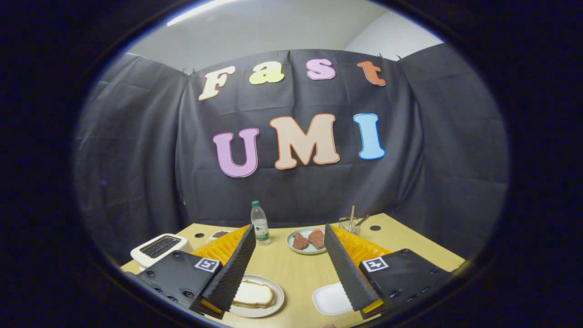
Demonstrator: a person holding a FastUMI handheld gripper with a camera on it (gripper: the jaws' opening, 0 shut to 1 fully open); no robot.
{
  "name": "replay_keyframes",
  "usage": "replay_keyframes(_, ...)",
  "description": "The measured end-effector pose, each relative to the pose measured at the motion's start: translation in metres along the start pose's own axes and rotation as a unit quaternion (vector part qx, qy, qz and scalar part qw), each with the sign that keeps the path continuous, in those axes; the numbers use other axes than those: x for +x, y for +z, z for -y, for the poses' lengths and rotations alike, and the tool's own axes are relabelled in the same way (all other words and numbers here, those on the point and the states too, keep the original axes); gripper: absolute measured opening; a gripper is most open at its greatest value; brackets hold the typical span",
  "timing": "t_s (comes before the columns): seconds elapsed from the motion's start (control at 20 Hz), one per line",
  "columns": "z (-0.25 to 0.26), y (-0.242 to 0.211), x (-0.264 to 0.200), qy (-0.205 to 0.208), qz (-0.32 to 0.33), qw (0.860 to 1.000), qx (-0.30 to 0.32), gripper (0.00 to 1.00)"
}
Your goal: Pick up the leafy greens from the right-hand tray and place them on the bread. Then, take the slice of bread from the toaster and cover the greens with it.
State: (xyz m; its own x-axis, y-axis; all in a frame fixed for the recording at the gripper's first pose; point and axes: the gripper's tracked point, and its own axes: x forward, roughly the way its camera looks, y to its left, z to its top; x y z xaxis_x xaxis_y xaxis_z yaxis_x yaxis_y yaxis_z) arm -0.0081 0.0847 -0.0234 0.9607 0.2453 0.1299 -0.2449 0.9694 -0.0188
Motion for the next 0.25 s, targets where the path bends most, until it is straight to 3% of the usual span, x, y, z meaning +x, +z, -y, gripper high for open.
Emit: replay_keyframes(0.25, 0.0057, 0.005, 0.0033, -0.008, 0.0, 1.0, -0.004, 0.97)
